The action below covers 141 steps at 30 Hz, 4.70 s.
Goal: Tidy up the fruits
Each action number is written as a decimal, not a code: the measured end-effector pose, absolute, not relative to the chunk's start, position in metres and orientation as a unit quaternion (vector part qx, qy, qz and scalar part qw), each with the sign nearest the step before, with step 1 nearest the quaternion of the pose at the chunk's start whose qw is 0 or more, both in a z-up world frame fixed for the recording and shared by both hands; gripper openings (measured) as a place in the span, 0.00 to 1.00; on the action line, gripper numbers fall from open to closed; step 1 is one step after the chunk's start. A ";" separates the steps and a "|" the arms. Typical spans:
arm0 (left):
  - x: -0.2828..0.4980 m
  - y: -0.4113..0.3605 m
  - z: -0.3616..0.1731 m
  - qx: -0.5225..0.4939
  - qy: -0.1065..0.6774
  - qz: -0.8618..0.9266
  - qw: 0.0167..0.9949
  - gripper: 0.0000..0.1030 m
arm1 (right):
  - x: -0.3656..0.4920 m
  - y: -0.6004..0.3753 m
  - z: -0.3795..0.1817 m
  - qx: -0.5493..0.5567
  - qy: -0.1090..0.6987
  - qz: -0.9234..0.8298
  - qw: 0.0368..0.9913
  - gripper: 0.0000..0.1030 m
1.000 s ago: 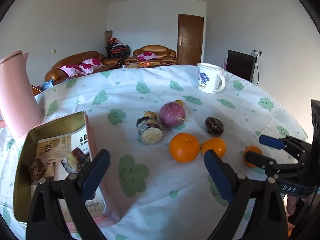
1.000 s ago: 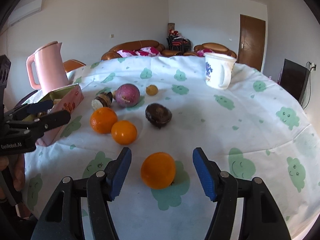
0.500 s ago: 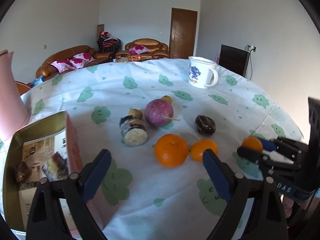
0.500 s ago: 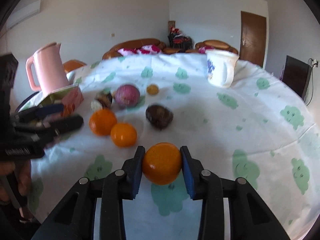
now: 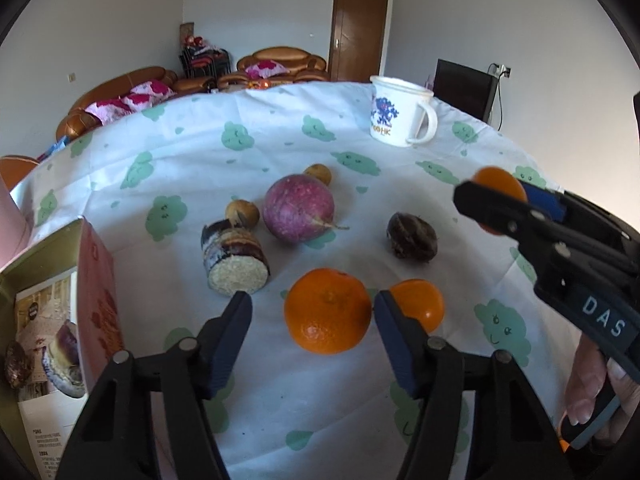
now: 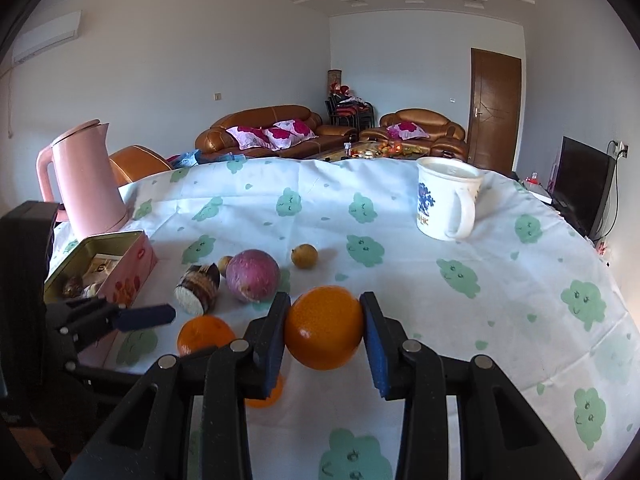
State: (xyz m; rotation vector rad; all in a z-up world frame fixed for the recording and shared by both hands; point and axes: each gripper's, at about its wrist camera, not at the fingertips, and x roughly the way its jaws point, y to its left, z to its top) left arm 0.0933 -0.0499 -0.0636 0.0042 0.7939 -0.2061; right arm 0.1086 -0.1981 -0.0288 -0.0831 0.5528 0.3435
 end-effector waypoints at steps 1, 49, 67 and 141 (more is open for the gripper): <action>0.095 -0.050 -0.065 0.001 0.391 -0.104 0.915 0.61 | 0.111 -0.198 -0.029 -0.041 0.272 0.168 0.947 0.36; 0.074 -0.028 -0.045 -0.040 0.312 -0.068 0.947 0.47 | 0.104 -0.189 -0.035 -0.031 0.247 0.220 0.943 0.37; 0.062 -0.027 -0.038 -0.032 0.277 -0.049 0.959 0.47 | 0.095 -0.189 -0.031 -0.034 0.220 0.233 0.947 0.37; 0.016 -0.030 -0.018 -0.002 0.146 -0.013 0.989 0.47 | 0.053 -0.198 -0.017 -0.038 0.109 0.251 0.961 0.37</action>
